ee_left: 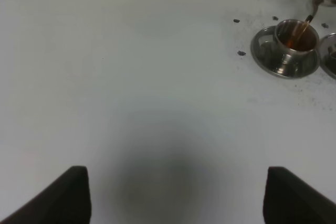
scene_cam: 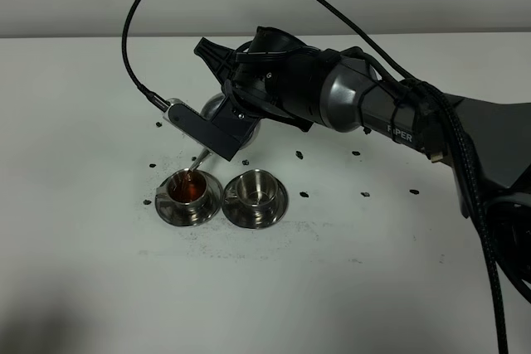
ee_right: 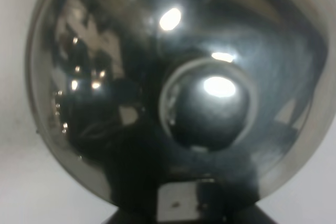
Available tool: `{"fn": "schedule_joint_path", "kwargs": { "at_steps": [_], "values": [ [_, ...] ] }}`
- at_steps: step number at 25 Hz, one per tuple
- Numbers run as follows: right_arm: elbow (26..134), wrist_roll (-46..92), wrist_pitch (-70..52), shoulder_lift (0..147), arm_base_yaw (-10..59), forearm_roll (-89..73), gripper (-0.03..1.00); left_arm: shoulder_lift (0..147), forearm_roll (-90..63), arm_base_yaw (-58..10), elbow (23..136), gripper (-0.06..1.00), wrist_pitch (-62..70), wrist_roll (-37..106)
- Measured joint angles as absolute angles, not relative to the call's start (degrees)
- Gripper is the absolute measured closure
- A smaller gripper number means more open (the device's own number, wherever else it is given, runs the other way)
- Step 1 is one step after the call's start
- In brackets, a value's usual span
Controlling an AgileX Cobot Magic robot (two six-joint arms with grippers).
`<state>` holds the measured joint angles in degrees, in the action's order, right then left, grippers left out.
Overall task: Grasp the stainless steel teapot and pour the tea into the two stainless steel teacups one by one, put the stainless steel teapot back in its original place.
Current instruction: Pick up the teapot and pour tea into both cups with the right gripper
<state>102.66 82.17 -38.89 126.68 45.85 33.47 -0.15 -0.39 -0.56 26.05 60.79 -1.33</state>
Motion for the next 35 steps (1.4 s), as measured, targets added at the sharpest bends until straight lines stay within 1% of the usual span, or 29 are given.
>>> {"fn": "schedule_joint_path", "kwargs": {
  "at_steps": [22,35],
  "values": [
    [102.66,81.10,-38.78,126.68,46.64,37.96,0.79,-0.15,-0.39,-0.56,26.05,0.29,60.79,-1.33],
    [102.66,81.05,-38.66,126.68,46.64,38.02,0.79,-0.15,-0.39,-0.56,26.05,0.29,60.79,-1.33]
  ]
}}
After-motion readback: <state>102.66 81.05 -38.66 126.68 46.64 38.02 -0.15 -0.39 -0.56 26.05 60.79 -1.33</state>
